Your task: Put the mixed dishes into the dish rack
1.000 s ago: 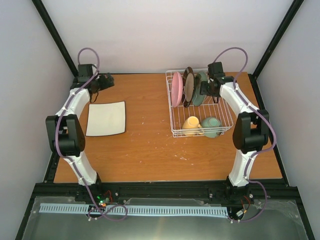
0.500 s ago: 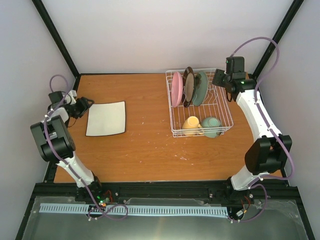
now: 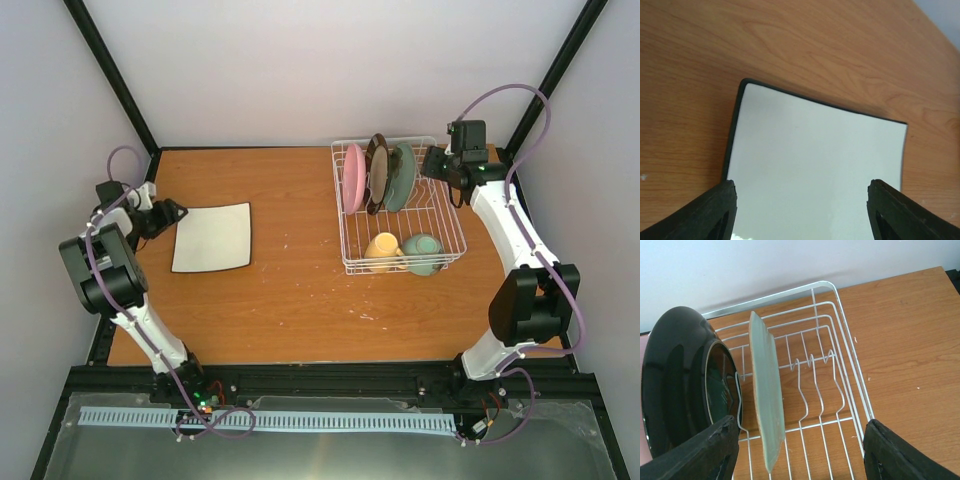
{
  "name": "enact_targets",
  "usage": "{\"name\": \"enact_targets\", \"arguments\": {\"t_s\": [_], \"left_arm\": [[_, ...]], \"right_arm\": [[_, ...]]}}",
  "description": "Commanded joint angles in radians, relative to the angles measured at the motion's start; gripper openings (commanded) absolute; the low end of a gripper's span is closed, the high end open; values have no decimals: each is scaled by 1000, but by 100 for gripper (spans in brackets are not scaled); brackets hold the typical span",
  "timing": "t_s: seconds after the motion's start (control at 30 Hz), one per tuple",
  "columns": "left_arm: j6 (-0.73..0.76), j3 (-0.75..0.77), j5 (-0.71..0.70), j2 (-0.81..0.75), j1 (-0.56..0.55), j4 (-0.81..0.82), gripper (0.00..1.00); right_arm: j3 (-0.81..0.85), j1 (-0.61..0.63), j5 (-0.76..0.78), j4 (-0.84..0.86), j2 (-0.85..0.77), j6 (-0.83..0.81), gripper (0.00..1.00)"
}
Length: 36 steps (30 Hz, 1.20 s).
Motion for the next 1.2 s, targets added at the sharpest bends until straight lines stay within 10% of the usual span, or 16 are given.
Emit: {"name": "enact_targets", "arguments": {"t_s": [0.0,0.53,1.17], "left_arm": [[85,40,-63,40,8,-11,73],[122,208,13,258,9,1,80],[304,247,237,421,31,-176,45]], "right_arm": [[-7,-3,-31,37,13,1,67],[31,-4,-47,18,42,-11,67],[108,-4,-55,-30,118,-47,66]]}}
